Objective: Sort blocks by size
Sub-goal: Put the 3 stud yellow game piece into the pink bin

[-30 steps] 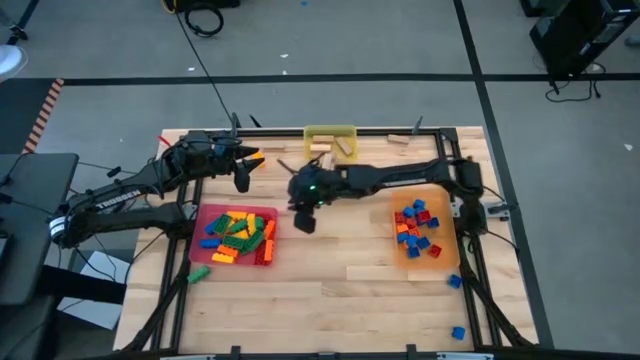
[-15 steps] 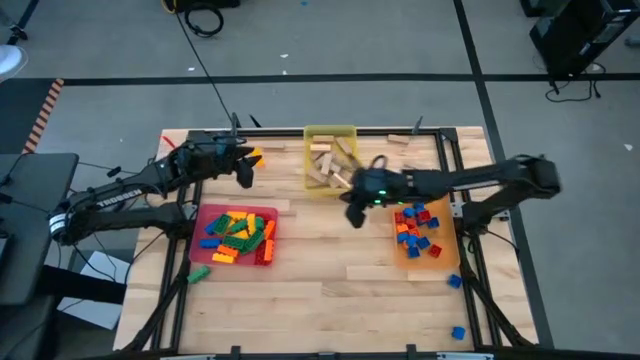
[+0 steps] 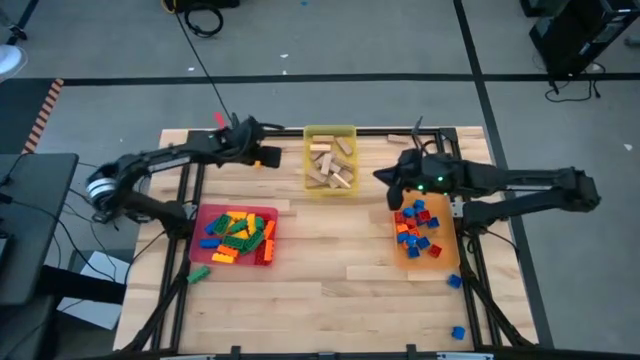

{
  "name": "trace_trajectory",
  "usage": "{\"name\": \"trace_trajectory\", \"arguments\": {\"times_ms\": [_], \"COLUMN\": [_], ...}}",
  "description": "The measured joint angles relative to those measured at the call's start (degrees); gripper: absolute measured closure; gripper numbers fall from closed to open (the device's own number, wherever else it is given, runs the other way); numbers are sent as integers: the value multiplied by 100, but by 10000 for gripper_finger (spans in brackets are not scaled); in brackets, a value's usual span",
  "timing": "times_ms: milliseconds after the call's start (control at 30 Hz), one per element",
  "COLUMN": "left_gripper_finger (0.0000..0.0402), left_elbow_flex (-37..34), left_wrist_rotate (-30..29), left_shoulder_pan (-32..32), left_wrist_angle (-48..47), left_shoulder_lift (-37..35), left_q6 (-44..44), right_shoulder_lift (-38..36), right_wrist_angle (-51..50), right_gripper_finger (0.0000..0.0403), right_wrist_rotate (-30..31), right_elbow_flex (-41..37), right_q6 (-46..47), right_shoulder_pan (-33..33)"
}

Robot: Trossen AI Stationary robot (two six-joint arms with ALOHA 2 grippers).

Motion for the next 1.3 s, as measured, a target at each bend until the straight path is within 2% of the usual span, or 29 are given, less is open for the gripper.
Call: {"name": "trace_trajectory", "arguments": {"times_ms": [267, 467, 733, 967, 1067, 1300], "left_gripper_finger": [218, 218, 218, 218, 218, 218], "left_elbow_flex": [743, 813, 807, 802, 802, 802], "left_wrist_rotate": [-6, -22, 38, -139, -307, -282], "left_shoulder_pan": [320, 560, 864, 1124, 1131, 1115], "left_wrist_angle": [-26, -156, -282, -311, -256, -145], "left_shoulder_lift": [1093, 1468, 1615, 1615, 1615, 1615], "left_q6": [-103, -692, -1331, -1255, -1022, -935], "right_shoulder_lift": [-501, -591, -585, -585, -585, -582], "right_wrist_angle": [-278, -542, -571, -558, -558, -537], "right_gripper_finger": [392, 367, 375, 387, 382, 373], "right_wrist_rotate": [-6, -13, -183, -283, -353, -516], "right_elbow_flex": [0, 0, 0, 0, 0, 0], "right_q6": [-977, -1483, -1835, -2034, -2061, -2123], "right_shoulder_pan": [-190, -362, -554, -677, -756, -879]}}
